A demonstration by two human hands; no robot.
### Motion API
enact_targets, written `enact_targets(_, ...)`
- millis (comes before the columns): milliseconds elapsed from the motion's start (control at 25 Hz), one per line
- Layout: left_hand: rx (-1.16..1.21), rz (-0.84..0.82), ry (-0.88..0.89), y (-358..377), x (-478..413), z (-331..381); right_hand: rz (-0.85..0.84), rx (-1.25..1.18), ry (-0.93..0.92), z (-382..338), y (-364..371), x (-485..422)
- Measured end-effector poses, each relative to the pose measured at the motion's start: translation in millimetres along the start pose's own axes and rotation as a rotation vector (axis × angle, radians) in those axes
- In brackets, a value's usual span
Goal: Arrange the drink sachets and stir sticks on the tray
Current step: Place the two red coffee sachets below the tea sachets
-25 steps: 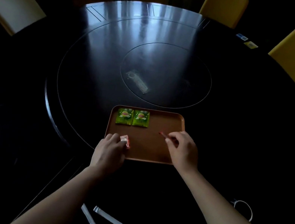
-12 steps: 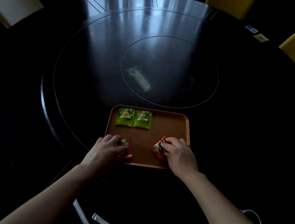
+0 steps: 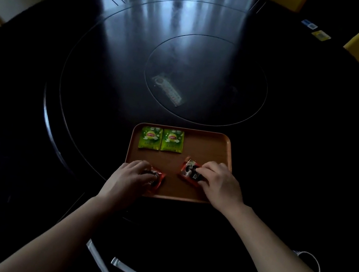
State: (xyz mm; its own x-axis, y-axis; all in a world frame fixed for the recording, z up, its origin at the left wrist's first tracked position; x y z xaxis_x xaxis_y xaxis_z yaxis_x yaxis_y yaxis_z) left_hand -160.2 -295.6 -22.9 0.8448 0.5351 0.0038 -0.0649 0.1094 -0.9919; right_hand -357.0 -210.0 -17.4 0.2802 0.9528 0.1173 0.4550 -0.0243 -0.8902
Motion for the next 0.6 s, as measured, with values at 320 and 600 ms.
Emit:
enact_targets(320,0.008,0.026,-0.282,-2.0,-3.9,-5.8,0.048,-0.013,0.055,-10.0,7.5,-0.8)
enact_targets(600,-0.082,-0.013,-0.105,2.4,-3.3,-5.1,0.038,0.110,-0.095,-20.1,3.5,-7.1)
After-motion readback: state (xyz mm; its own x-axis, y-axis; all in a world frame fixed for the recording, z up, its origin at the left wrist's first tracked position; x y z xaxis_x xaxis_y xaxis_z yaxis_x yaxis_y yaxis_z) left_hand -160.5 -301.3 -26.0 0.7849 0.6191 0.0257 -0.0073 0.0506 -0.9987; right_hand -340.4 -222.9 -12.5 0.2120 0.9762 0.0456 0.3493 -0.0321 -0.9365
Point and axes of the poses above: each hand's wrist, its own x-axis away from the middle knuckle, its own y-axis out of the palm, z = x × y, the point moved 10 cm from there along -x, towards the middle knuckle, and after that the axes turned 9 degrees about -x, right-handed, at the moved point
